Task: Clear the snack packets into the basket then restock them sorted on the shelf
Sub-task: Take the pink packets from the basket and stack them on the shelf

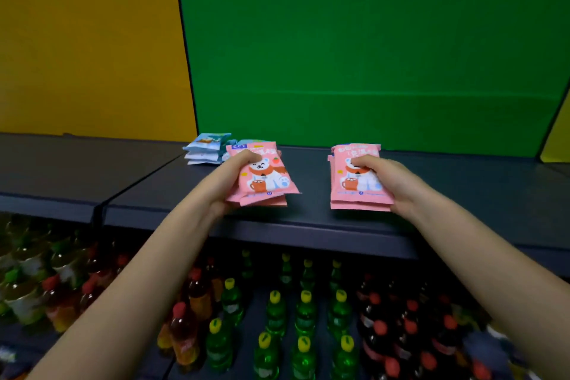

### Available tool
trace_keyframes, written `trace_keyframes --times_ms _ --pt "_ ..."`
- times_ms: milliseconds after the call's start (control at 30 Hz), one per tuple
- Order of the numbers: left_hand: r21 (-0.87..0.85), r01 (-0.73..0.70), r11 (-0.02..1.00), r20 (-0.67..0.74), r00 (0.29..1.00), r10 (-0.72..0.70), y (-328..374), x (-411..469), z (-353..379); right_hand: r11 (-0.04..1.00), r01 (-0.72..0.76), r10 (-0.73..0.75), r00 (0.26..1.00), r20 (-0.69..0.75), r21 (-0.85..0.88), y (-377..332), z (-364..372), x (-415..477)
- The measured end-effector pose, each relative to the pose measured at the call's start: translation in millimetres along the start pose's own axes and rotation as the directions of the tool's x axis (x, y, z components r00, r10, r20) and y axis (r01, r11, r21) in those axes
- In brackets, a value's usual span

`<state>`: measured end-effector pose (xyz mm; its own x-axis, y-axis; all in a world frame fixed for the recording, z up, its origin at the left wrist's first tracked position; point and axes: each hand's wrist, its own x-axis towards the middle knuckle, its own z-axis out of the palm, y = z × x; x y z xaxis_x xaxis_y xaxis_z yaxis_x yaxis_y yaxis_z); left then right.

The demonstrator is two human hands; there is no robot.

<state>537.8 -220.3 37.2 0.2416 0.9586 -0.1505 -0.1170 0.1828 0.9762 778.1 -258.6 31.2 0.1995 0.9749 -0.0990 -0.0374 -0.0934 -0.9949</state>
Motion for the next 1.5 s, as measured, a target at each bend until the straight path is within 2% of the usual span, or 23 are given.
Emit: trace_keyframes --times_ms 133,333,567,667,733,800,867,967,1033,1167,1333,1500 --pt "0.031 0.026 0.999 0.0 1.0 -0.026 14.5 63.1 10.4 0.999 0.011 -0.013 0.999 -0.041 -0.044 -9.5 5.9 62.7" --pt "0.224 0.067 0.972 0.041 0.996 -0.078 23.4 141.1 21.3 0.996 0.044 -0.052 0.994 -0.096 -0.079 -7.1 15.8 124.1" --pt "0.391 0.096 0.915 0.03 0.993 -0.117 26.2 182.4 29.3 0.987 0.022 -0.052 0.979 -0.195 -0.157 1.8 24.3 161.6" --pt "0.449 0.06 0.891 -0.009 0.998 -0.062 25.0 191.2 34.0 0.967 0.013 -0.082 0.962 -0.261 -0.256 5.8 23.7 174.1" --pt "0.573 0.0 0.819 -0.041 0.999 0.029 23.6 194.1 39.4 0.892 -0.031 -0.117 0.948 -0.295 -0.451 8.1 20.8 179.9" --pt "0.753 -0.053 0.656 -0.054 0.988 0.141 20.9 195.9 42.3 0.712 -0.11 -0.159 0.937 -0.312 -0.694 7.2 19.6 179.0" --pt "0.843 -0.076 0.532 -0.056 0.972 0.228 18.3 195.7 44.1 0.566 -0.156 -0.181 0.935 -0.306 -0.81 5.7 19.8 175.0" --pt "0.907 -0.123 0.403 -0.038 0.929 0.369 17.7 191.3 45.5 0.485 -0.165 -0.19 0.939 -0.288 -0.859 0.3 19.8 162.1" --pt "0.928 -0.195 0.316 0.024 0.881 0.473 19.2 183.3 43.9 0.461 -0.151 -0.239 0.928 -0.287 -0.874 -5.8 16.8 146.9" --pt "0.915 -0.333 0.229 0.141 0.795 0.59 19.5 150.3 26.1 0.43 -0.049 -0.358 0.907 -0.22 -0.902 -14.0 6.7 95.5" --pt "0.817 -0.561 0.135 0.356 0.675 0.646 1.5 94.8 -3.1 0.498 0.113 -0.507 0.842 -0.183 -0.86 -1.3 2.4 10.9" --pt "0.768 -0.637 0.067 0.41 0.569 0.713 -38.5 32.2 -24.1 0.546 0.205 -0.593 0.78 -0.202 -0.812 37.4 8.3 -70.5"
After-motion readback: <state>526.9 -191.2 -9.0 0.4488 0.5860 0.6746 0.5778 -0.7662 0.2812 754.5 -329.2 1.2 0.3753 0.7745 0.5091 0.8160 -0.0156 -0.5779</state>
